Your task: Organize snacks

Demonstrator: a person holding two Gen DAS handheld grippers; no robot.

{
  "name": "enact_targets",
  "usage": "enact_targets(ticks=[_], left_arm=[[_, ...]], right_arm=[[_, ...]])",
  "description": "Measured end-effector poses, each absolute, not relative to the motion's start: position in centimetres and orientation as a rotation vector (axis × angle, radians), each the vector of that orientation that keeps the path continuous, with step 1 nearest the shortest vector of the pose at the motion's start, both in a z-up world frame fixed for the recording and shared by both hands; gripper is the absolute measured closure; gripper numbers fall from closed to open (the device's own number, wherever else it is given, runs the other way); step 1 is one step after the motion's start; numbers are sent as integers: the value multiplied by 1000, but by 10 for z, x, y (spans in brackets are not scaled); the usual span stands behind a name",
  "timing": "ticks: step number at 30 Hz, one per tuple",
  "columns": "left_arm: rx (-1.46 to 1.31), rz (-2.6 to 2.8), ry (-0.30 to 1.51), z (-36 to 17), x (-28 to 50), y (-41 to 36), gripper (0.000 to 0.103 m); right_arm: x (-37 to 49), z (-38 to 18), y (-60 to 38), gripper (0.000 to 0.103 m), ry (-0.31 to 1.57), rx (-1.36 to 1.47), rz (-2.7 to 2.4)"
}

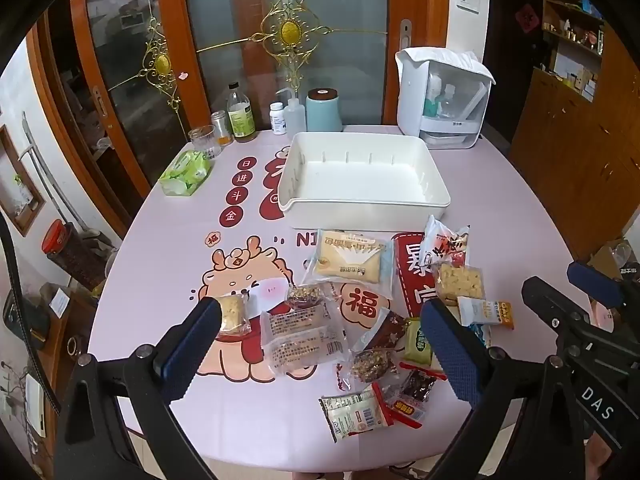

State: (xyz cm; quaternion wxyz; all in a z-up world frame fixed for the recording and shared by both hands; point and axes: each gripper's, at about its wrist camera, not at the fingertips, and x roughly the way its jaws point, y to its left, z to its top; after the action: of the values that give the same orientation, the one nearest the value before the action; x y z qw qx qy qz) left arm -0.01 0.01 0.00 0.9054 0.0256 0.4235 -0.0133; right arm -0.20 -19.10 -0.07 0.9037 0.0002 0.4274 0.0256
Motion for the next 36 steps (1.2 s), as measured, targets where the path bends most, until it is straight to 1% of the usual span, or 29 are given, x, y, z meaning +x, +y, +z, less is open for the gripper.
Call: enact_targets(ticks=[36], left_arm=[[46, -61, 914, -12, 4, -1, 4]], right_arm=[[5, -10, -190, 43, 909, 12, 58]])
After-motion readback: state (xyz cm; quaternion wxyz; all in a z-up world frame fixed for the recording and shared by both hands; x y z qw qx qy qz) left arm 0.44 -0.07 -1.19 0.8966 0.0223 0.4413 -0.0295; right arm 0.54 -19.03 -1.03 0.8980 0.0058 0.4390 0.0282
